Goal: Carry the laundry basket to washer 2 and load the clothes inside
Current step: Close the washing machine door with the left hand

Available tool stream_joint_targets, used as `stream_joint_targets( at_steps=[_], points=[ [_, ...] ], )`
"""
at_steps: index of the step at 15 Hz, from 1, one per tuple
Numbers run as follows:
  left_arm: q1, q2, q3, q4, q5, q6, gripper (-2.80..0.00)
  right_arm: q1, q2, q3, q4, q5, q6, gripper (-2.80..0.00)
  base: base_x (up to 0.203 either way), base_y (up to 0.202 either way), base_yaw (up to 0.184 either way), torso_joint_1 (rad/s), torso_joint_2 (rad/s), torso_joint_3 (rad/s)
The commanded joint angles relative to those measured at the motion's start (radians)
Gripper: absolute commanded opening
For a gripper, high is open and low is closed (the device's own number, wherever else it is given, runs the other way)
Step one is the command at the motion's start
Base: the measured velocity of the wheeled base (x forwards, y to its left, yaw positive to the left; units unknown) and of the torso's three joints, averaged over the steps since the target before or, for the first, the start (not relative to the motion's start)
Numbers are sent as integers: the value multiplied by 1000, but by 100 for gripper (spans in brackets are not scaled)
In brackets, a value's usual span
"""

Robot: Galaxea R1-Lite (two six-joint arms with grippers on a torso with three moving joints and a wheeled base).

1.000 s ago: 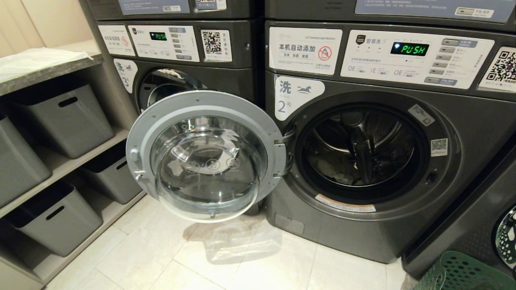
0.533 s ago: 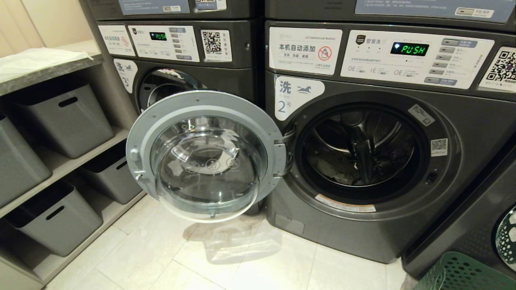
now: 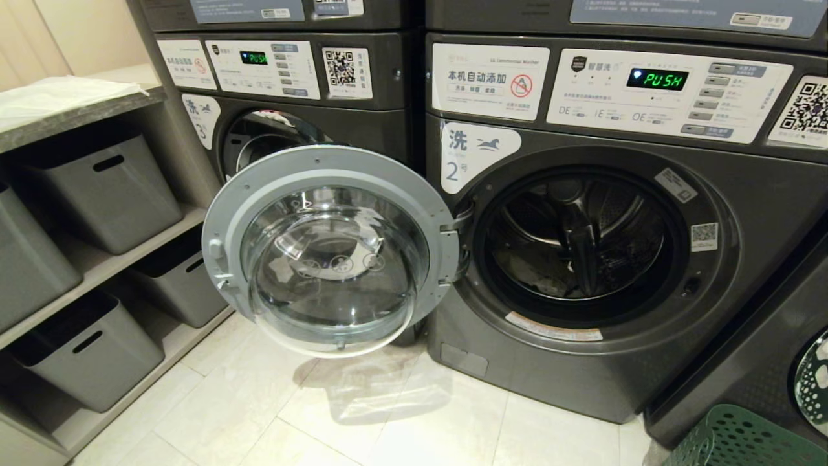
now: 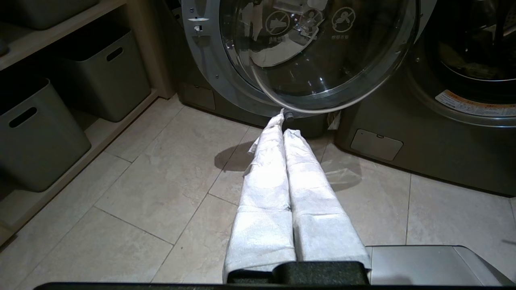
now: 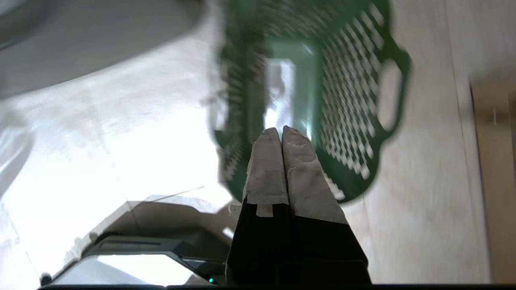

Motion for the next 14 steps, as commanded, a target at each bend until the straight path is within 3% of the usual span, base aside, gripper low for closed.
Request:
stream_joint_targets(
  at_steps=[1, 5, 7, 9, 11, 14],
  points=[
    [0, 0, 2, 0, 0, 0, -280, 186, -305, 64, -2, 12, -3, -280, 0, 0, 0, 0, 0, 0],
    [0, -1, 2, 0, 0, 0, -280, 777, -613, 295, -1, 12, -14, -280, 0, 0, 0, 0, 0, 0],
    [0, 0, 2, 0, 0, 0, -280, 938, -771, 461, -2, 0, -36, -280, 0, 0, 0, 0, 0, 0],
    [0, 0, 2, 0, 0, 0, -280, 989, -927, 567, 28, -1, -118, -280, 0, 0, 0, 0, 0, 0],
    [-1, 0, 2, 0, 0, 0, -280, 1009, -1058, 590, 139, 5, -183, -280, 0, 0, 0, 0, 0, 0],
    [0, 0, 2, 0, 0, 0, -280, 964, -1196, 599, 183, 9, -211, -280, 0, 0, 0, 0, 0, 0]
  ],
)
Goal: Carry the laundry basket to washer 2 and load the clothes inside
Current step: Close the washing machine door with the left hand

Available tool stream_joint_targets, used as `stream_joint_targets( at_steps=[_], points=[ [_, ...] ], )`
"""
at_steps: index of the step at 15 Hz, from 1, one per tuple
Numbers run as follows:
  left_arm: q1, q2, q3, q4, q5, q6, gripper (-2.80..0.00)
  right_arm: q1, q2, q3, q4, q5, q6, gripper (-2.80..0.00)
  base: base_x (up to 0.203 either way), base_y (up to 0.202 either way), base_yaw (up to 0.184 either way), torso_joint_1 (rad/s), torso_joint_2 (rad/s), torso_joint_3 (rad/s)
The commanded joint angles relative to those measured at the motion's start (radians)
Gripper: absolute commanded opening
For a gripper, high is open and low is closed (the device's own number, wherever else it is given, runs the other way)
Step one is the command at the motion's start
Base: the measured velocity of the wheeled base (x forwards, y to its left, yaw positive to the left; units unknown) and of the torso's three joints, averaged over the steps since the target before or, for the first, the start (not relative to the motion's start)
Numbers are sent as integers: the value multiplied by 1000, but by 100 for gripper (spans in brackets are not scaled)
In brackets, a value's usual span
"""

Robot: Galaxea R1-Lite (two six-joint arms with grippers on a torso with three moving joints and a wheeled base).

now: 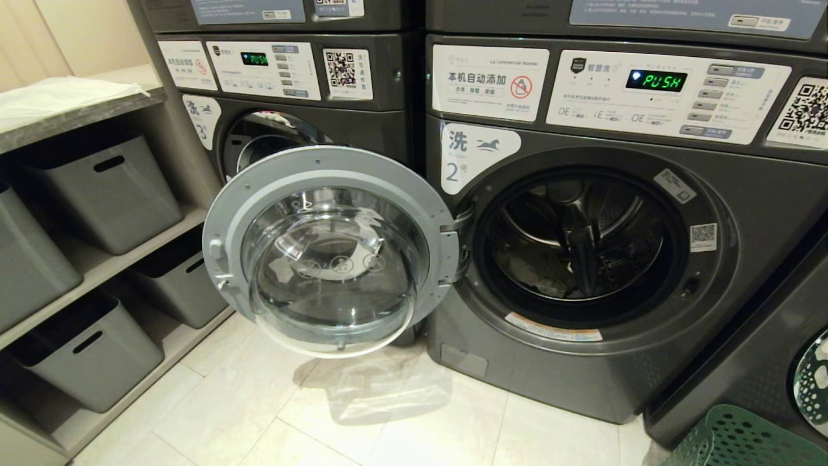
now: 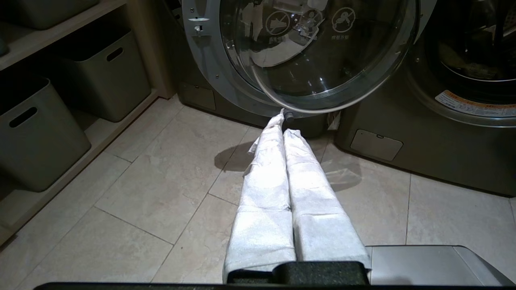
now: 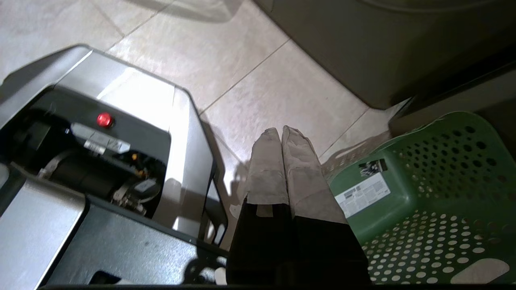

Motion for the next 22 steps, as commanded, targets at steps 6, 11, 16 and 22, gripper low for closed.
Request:
stream_joint_targets(
  at_steps=[6, 11, 16, 22],
  points=[
    [0, 0, 2, 0, 0, 0, -280, -182, -437, 11, -12, 2, 3, -280, 0, 0, 0, 0, 0, 0],
    [0, 0, 2, 0, 1, 0, -280, -200, -551, 18, -30, -5, 28, -280, 0, 0, 0, 0, 0, 0],
    [0, 0, 2, 0, 0, 0, -280, -200, -551, 16, -29, -6, 34, -280, 0, 0, 0, 0, 0, 0],
    [0, 0, 2, -1, 0, 3, -280, -200, -551, 17, -29, -6, 34, -280, 0, 0, 0, 0, 0, 0]
  ],
)
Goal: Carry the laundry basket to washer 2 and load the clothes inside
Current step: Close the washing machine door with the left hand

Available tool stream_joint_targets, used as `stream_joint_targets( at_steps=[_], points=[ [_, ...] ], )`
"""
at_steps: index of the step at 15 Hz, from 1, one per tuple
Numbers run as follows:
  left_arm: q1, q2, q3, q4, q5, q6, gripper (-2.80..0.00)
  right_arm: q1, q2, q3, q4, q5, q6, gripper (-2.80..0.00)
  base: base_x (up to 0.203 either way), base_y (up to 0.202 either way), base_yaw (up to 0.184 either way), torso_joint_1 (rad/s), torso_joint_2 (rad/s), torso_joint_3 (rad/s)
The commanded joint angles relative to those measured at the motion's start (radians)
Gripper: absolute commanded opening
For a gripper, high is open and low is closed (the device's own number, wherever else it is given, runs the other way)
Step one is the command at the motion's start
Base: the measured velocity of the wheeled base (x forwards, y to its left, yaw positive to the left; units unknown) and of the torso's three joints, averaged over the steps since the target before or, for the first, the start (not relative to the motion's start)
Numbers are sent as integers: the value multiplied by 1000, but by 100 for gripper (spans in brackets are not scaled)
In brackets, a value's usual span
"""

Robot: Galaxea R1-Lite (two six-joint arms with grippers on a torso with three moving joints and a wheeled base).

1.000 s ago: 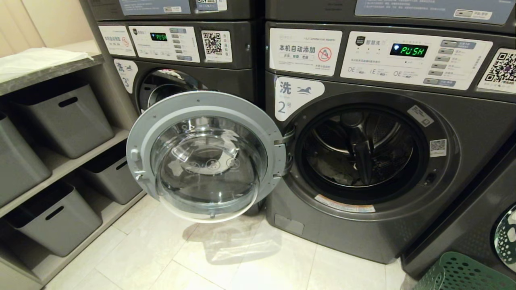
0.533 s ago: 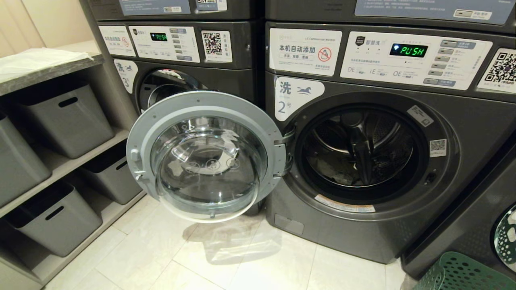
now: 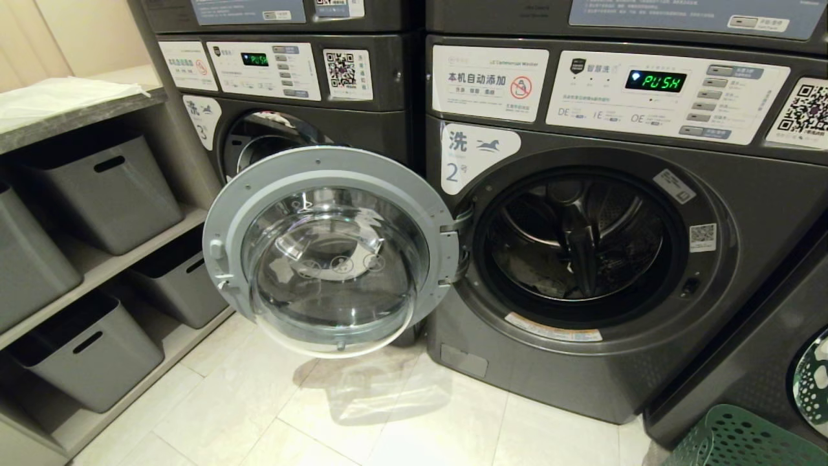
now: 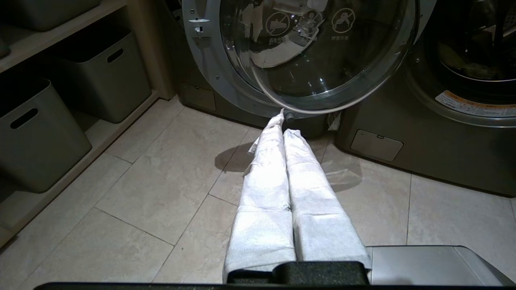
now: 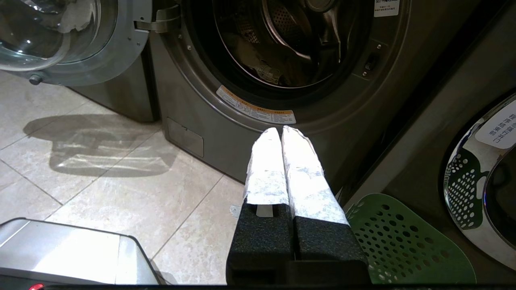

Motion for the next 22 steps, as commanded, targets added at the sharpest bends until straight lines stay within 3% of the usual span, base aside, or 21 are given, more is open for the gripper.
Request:
stream_joint_targets(
  at_steps=[1, 4, 7, 10, 13, 16, 18, 20, 22],
  points=[
    [-1, 0, 2, 0, 0, 1, -280, 0, 3, 1, 1, 1, -1, -280, 0, 0, 0, 0, 0, 0],
    [0, 0, -19, 7, 5, 5, -280, 0, 3, -1, 1, 2, -2, -280, 0, 0, 0, 0, 0, 0],
    [1, 110, -219, 83, 11, 36, -280, 0, 3, 1, 1, 2, -1, -280, 0, 0, 0, 0, 0, 0],
    [2, 482, -530, 130, 41, 35, -280, 0, 3, 1, 1, 0, -1, -280, 0, 0, 0, 0, 0, 0],
    [11, 939, -886, 149, 81, -50, -280, 0, 3, 1, 1, 0, -1, -280, 0, 0, 0, 0, 0, 0],
    [55, 1328, -1173, 154, 79, -131, -280, 0, 3, 0, 1, 2, -1, -280, 0, 0, 0, 0, 0, 0],
    [84, 1488, -1310, 143, 33, -169, -280, 0, 3, 1, 1, 2, -1, -280, 0, 0, 0, 0, 0, 0],
    [132, 1581, -1359, 92, -95, -190, -280, 0, 3, -1, 1, 1, -1, -280, 0, 0, 0, 0, 0, 0],
    [187, 1669, -1406, 43, -166, -195, -280, 0, 3, 1, 1, 2, -1, -280, 0, 0, 0, 0, 0, 0]
  ],
)
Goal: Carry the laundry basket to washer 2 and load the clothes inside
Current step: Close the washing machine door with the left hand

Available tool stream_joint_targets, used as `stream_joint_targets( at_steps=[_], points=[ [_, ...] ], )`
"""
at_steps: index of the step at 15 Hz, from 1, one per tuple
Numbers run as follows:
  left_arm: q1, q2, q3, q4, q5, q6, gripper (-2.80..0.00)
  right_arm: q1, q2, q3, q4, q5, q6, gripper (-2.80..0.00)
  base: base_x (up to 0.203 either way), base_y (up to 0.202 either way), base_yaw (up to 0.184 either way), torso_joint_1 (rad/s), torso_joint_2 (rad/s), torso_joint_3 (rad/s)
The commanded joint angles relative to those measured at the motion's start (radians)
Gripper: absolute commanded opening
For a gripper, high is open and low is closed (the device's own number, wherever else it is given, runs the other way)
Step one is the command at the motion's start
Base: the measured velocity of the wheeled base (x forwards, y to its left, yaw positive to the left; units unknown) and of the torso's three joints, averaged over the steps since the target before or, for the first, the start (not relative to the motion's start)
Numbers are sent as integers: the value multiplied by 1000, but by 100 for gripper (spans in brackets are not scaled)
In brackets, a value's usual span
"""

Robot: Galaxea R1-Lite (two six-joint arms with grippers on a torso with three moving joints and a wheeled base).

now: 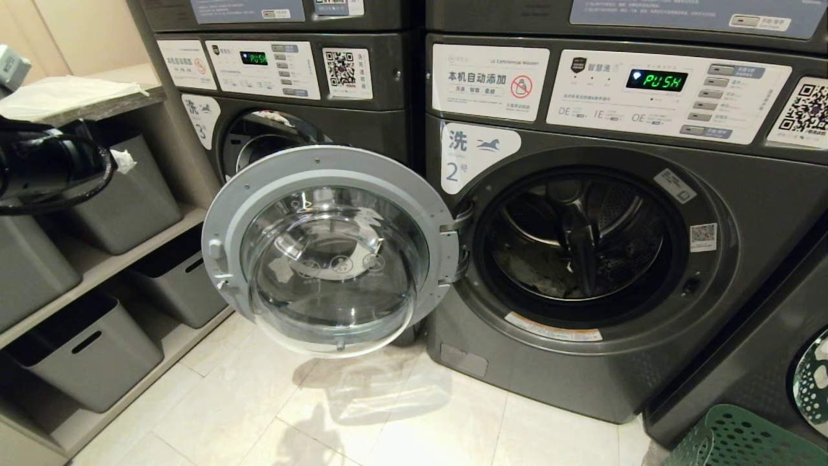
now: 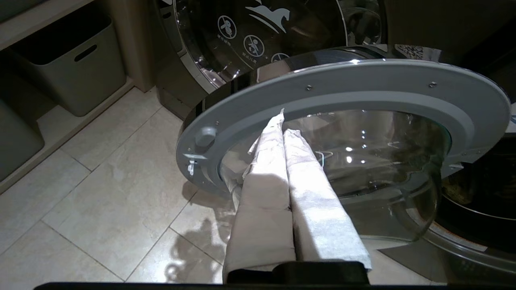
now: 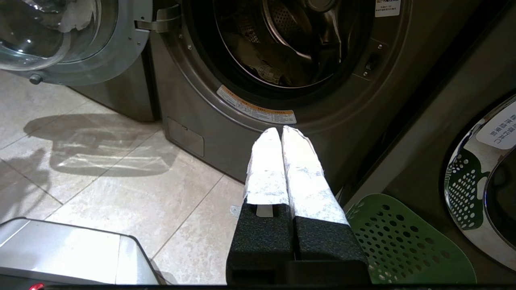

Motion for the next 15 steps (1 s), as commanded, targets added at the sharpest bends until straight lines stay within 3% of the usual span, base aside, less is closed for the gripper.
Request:
stream_joint_targets(
  at_steps=[1, 3, 6, 9, 12, 15],
  points=[
    [47, 137, -52, -11, -39, -4, -280, 0, 2, 0, -1, 0, -1, -280, 0, 0, 0, 0, 0, 0],
    [86, 209, -114, -26, -120, -11, -280, 0, 2, -1, -1, 1, -1, -280, 0, 0, 0, 0, 0, 0],
    [100, 336, -173, -172, -186, -18, -280, 0, 2, 0, -1, 0, -1, -280, 0, 0, 0, 0, 0, 0],
    [98, 413, -218, -243, -270, -70, -280, 0, 2, -1, -1, 0, -1, -280, 0, 0, 0, 0, 0, 0],
    [99, 520, -312, -331, -277, -120, -280, 0, 2, -1, -1, 0, -1, -280, 0, 0, 0, 0, 0, 0],
    [71, 584, -379, -425, -271, -124, -280, 0, 2, 0, -1, 2, -1, -280, 0, 0, 0, 0, 0, 0]
  ],
)
